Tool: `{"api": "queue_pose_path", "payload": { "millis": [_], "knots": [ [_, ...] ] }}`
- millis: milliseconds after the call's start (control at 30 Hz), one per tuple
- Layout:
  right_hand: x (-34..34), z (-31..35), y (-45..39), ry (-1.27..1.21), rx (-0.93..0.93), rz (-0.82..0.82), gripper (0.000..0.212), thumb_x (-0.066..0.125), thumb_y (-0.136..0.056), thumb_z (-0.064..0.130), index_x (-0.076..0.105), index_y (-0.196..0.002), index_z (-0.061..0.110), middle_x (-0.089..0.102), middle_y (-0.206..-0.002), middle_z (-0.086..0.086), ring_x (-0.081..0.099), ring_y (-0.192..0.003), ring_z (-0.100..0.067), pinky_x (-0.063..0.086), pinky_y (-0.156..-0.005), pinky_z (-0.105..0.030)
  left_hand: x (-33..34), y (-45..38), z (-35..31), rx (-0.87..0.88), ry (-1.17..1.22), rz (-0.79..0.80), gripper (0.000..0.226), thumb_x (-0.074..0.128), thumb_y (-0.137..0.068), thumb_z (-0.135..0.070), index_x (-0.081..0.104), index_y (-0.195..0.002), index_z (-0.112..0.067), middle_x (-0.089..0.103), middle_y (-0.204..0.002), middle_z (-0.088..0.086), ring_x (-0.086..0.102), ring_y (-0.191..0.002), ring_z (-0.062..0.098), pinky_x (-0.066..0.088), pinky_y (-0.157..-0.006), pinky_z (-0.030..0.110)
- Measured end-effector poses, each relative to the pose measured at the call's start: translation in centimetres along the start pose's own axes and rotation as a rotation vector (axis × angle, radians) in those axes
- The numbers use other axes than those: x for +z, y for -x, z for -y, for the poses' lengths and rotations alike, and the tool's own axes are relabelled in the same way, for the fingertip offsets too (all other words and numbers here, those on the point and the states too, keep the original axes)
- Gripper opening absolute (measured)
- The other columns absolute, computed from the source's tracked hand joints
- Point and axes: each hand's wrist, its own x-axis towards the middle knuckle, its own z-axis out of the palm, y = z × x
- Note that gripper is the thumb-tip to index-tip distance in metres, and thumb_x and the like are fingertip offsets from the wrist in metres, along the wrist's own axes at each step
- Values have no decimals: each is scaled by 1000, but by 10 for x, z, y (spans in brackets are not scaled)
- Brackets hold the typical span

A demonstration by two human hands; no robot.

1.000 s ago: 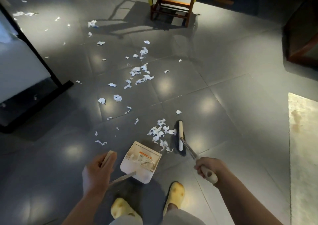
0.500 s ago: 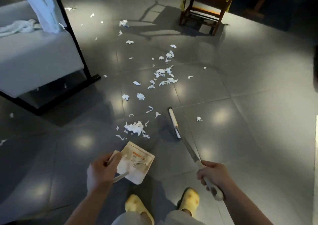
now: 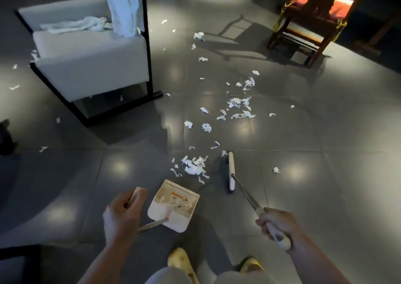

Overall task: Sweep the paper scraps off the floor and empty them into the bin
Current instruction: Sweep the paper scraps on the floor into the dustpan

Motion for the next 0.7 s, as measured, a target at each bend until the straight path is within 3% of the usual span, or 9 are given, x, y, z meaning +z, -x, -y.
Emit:
{"api": "queue_pose_path", "payload": {
  "millis": [100,200,333,400,500,600,700],
  "knots": [
    [21,13,11,61,-66,38,28,65,-69,-13,69,-74,14,62,-59,-17,52,-44,-22,40,-43,-23,-10,-5,3,-22,33,7,46,66,-90,-38,56,-56,-8,51,-51,10,44,-50,17,33,-54,30],
    [38,43,17,68,-93,143,28,66,-73,-10,69,-88,13,62,-56,-14,53,-40,-17,38,-36,-18,-17,-1,1,-75,72,32,40,68,-89,-31,58,-56,-10,49,-48,-3,44,-47,13,33,-53,25],
    [68,85,11,-11,-30,395,26,49,-88,-11,58,-94,12,49,-68,-9,45,-32,-5,29,-28,-13,-21,-2,9,-120,77,40,24,70,-87,-34,68,-72,-15,62,-62,3,55,-56,20,45,-55,35],
    [88,92,-1,47,-12,472,27,46,-89,-10,56,-104,11,48,-72,-9,44,-32,-5,28,-28,-12,-23,-5,13,-131,65,0,26,71,-87,-34,68,-66,-19,62,-59,2,56,-55,20,46,-55,39],
    [116,100,-28,115,25,539,42,48,-88,-10,49,-122,15,52,-76,-11,46,-31,-6,31,-27,-13,-22,-5,5,-148,33,-84,39,70,-88,-34,61,-53,-19,55,-49,-3,50,-50,16,38,-53,32],
    [126,112,-61,195,104,581,31,49,-88,-6,52,-116,7,50,-62,-8,45,-30,-6,32,-27,-12,-11,-6,-7,-177,50,-139,37,70,-88,-33,62,-54,-20,54,-50,-5,49,-49,14,38,-54,32],
    [111,128,-91,279,183,575,27,51,-87,-4,51,-114,0,48,-63,-8,45,-30,-7,32,-27,-13,6,-9,-23,-183,64,-183,37,70,-89,-32,59,-55,-23,52,-51,-7,47,-47,11,37,-53,29]
  ]
}}
